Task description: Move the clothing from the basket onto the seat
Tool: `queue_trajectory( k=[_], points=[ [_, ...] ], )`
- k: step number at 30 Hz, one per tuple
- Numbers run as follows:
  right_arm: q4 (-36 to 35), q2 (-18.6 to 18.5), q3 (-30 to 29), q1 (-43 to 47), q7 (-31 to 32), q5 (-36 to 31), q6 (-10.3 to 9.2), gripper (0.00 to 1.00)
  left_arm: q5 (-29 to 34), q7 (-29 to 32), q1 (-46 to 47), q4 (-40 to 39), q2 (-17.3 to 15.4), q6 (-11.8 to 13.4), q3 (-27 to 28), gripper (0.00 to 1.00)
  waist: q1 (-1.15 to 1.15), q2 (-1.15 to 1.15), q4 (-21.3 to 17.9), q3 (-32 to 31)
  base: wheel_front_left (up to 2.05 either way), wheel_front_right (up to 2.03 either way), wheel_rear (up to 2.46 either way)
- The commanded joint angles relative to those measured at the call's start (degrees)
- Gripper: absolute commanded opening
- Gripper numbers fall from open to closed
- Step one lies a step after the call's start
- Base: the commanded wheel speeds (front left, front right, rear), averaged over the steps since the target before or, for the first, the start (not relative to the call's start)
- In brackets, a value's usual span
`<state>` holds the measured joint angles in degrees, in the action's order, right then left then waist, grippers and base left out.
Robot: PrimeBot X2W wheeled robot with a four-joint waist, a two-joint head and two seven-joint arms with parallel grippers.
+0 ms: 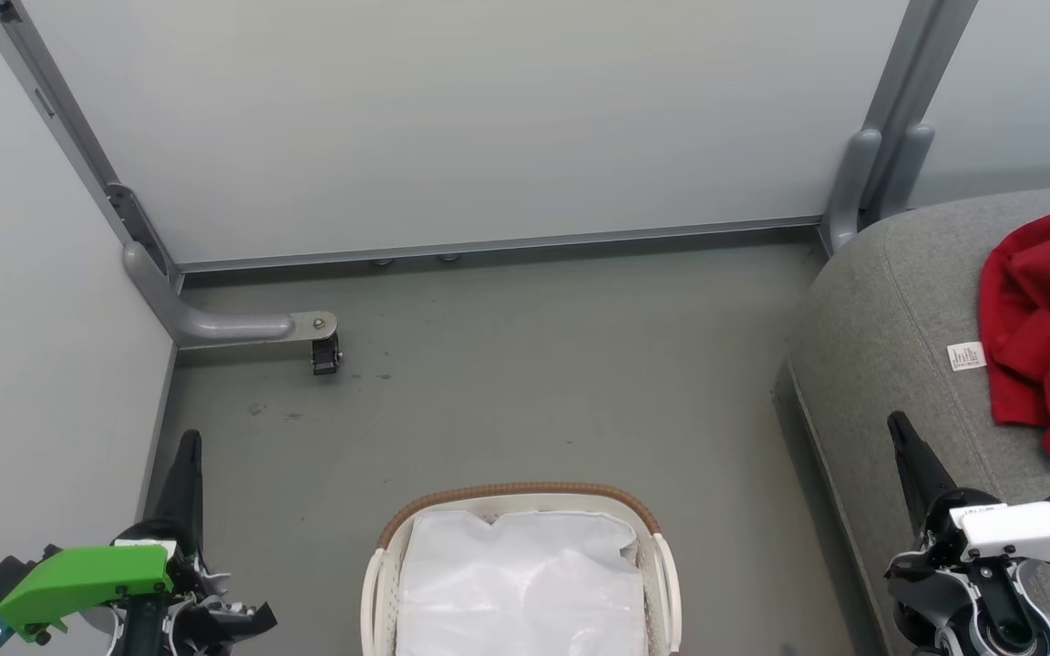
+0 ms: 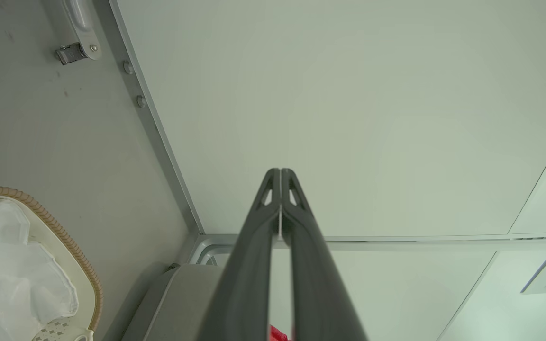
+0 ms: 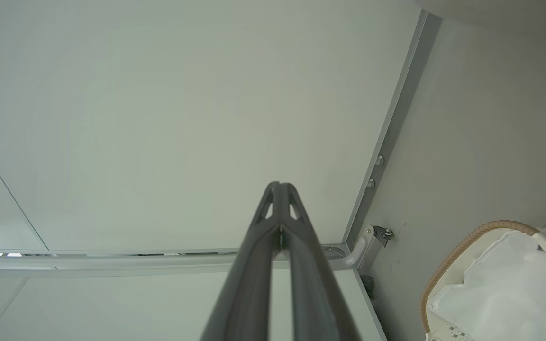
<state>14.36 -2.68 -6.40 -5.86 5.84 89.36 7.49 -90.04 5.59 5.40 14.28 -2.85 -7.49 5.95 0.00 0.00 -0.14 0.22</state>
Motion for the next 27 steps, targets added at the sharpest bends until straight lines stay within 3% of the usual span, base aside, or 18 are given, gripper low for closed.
queue_trajectory(
  k=[1, 27],
  points=[
    [-0.31, -0.36, -0.20, -0.59, 0.39, 1.23, 0.00, 0.00, -1.07, 0.39, 1.04, -0.25, -0.44, 0.00, 0.31, 0.00, 0.00, 0.00, 0.03, -0.01, 0.00, 0.00, 0.00],
    [-0.48, -0.36, -0.24, -0.58, 0.91, 3.14, 0.00, 0.00, -2.49, 0.96, 1.17, -0.31, -0.32, 0.00, 0.56, 0.00, 0.00, 0.00, 0.14, -0.05, 0.00, 0.00, 0.00]
  ],
)
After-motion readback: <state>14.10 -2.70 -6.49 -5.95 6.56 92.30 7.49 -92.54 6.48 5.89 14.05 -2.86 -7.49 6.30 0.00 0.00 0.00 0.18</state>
